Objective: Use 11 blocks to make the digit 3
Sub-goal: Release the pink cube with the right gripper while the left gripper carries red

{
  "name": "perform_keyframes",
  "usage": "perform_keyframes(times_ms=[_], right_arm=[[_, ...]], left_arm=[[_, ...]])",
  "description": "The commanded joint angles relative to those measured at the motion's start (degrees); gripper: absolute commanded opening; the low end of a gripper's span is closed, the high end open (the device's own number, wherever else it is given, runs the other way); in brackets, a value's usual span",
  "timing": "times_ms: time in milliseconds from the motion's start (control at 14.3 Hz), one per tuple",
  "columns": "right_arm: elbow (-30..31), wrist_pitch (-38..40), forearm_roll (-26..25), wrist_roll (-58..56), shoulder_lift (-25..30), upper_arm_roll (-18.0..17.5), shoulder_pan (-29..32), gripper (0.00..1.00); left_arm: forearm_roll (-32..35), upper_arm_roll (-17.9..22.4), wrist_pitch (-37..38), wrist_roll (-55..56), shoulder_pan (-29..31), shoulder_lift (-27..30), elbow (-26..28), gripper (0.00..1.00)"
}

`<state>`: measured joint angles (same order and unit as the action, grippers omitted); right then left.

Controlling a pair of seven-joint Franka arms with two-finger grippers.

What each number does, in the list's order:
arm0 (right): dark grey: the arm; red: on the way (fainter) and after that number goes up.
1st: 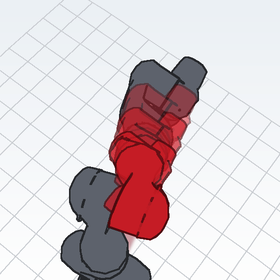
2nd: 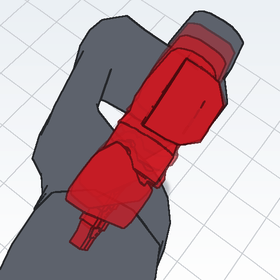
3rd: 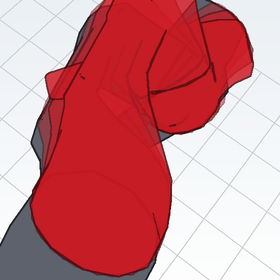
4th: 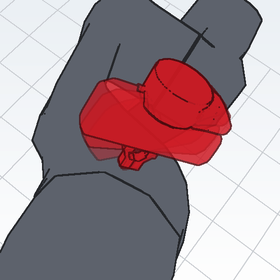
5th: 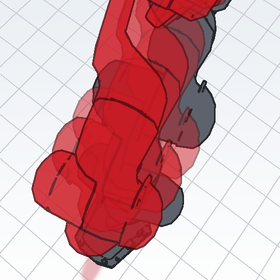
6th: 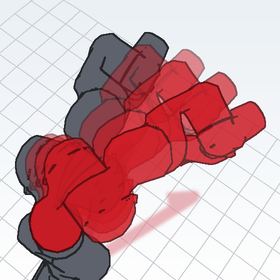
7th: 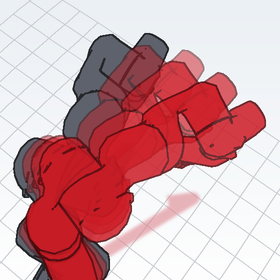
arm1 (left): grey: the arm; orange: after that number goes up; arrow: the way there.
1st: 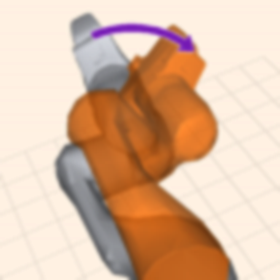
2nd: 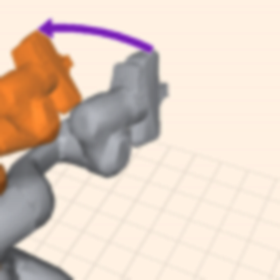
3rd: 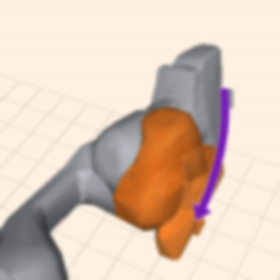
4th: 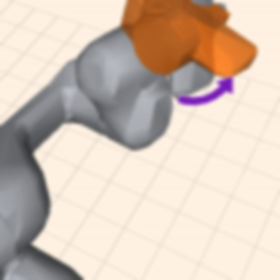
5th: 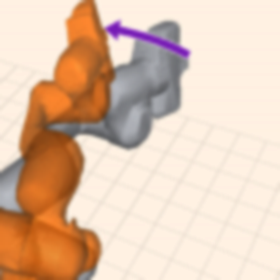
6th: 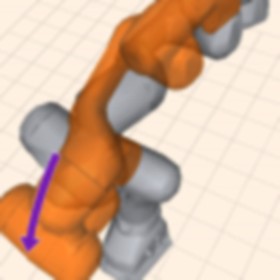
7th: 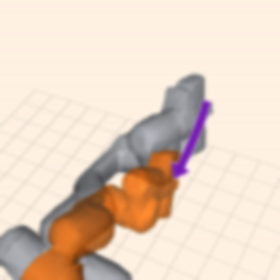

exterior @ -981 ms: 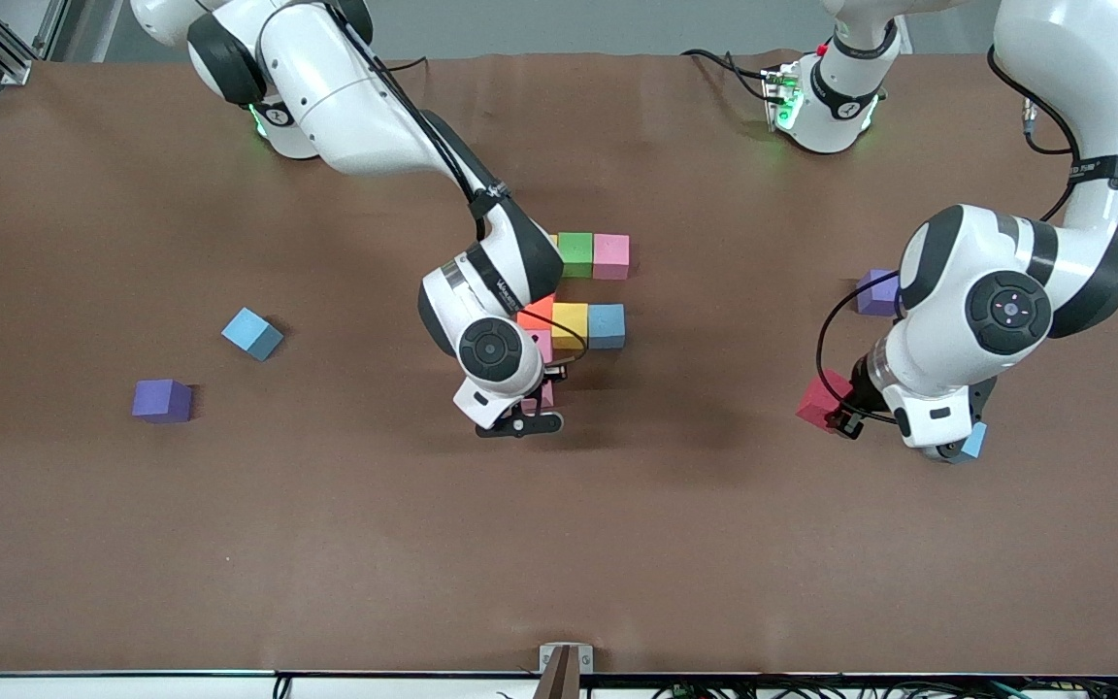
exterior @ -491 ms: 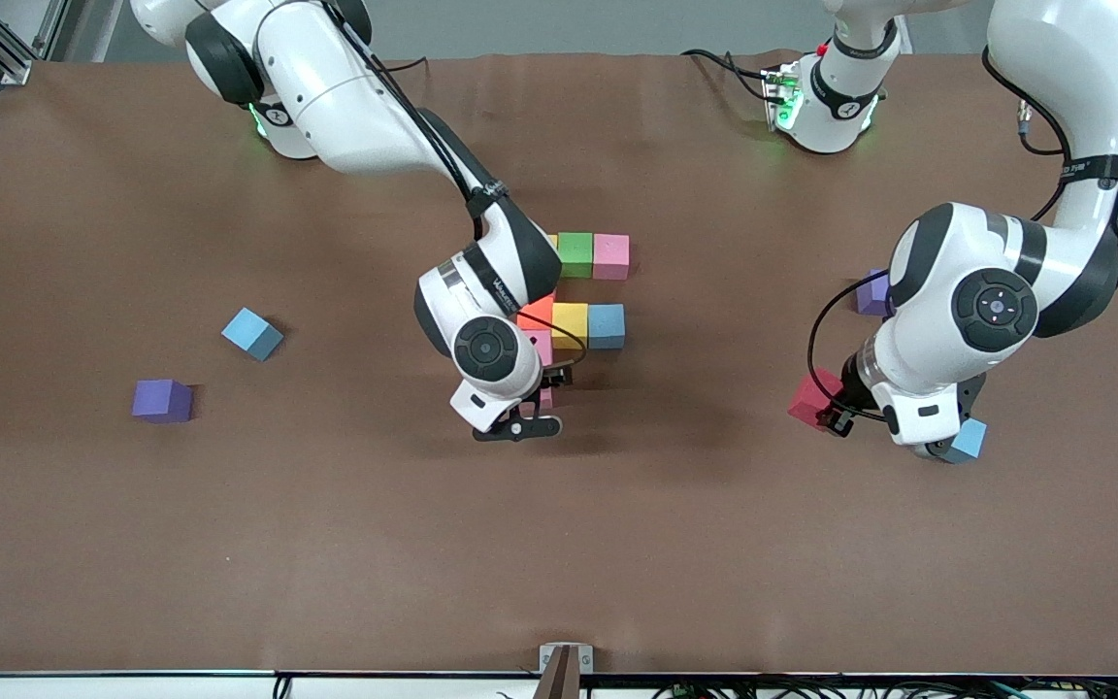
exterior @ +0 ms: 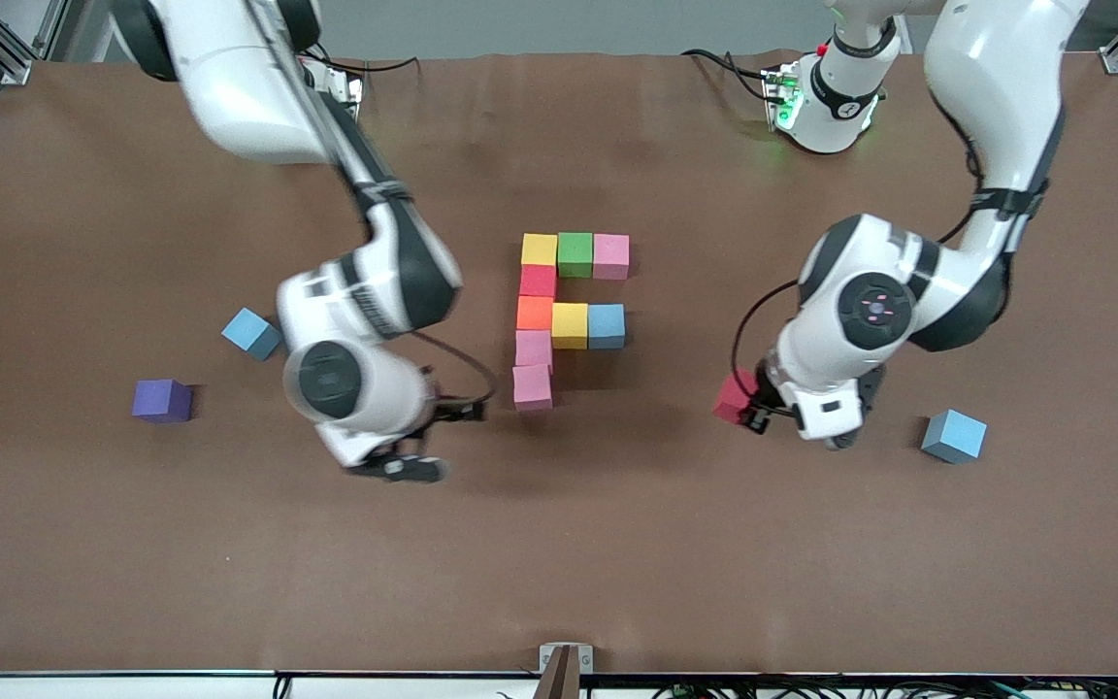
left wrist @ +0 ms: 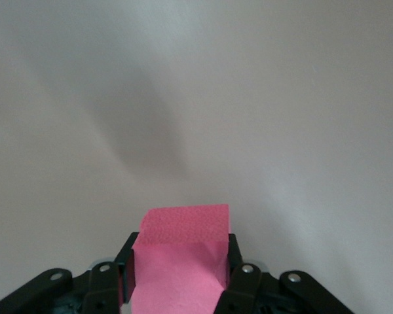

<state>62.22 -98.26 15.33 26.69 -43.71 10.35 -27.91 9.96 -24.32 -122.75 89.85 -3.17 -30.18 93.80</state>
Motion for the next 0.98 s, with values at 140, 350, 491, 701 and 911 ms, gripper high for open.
perform_keyframes(times_ms=[140,350,491,701,911], right_arm=[[4.2,1.5,-6.4,-0.4,9.1,0.1,11.3,1.0],[4.3,4.3,-9.5,-0.9,15.1,-0.2,17.2,1.0],[4.3,5.4,-9.7,-5.1,18.5,-0.2,20.2,1.0],[6.8,5.4,-10.1,-10.5,24.4,-0.3,24.4,1.0],[11.4,5.4,-10.1,-24.2,29.3,-4.3,32.5,1.0]], left_arm=[[0.8,0.3,-3.7,14.7,-6.7,-4.6,-2.1,0.01],[1.9,0.3,-6.2,21.8,-9.8,-6.6,-2.4,0.01],[1.9,0.3,-7.4,25.8,-11.3,-8.4,-2.7,0.0],[1.9,0.6,-13.5,31.2,-14.1,-10.4,-2.7,0.0],[1.8,2.4,-15.6,40.4,-17.0,-12.5,-5.3,0.0]])
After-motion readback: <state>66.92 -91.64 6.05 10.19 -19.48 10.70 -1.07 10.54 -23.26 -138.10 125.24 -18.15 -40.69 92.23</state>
